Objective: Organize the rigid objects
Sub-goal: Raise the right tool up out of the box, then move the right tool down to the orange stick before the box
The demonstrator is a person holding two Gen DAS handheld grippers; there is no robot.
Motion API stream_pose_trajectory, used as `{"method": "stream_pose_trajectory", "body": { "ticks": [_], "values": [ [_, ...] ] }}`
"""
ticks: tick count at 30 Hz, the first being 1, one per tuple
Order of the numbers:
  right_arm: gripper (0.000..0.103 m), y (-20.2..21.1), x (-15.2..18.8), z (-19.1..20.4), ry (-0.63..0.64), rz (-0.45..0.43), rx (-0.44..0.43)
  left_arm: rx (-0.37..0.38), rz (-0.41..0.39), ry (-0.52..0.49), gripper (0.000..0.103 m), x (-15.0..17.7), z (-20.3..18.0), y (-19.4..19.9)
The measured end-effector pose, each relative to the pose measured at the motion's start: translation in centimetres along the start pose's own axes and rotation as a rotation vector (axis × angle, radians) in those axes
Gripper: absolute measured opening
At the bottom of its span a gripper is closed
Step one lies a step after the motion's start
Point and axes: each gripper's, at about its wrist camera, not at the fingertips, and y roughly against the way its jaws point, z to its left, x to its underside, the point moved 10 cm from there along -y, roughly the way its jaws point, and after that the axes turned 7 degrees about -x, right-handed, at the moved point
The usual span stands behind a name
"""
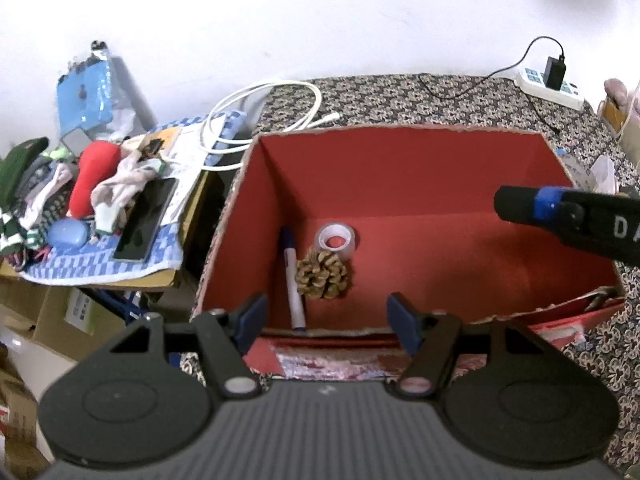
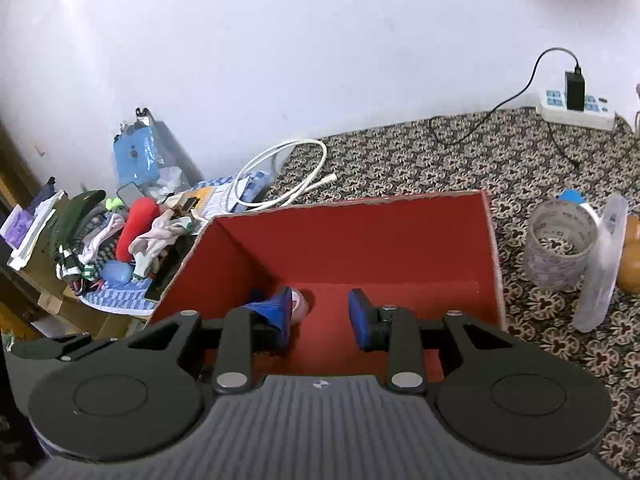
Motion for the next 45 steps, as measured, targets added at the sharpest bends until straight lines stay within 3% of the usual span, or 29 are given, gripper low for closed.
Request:
{"method": "stream_pose_trajectory", "body": {
  "ticks": [14, 32, 45],
  "values": [
    [0.015, 3.6, 1.8, 0.1, 0.059, 0.020, -0.070, -0.056, 0.015, 0.106, 0.072, 2.6, -0.3, 3.4],
    [0.015, 4.4, 6.7, -0.3, 0.107, 0.142, -0.128, -0.081, 0.148, 0.185, 0.074, 7.9, -1.9, 2.0],
    [0.015, 4.0, 10.0, -1.1, 0.091, 0.235, -0.140, -0.076, 0.201, 0.197, 0.074, 10.3, -3.0, 1.3]
  ]
}}
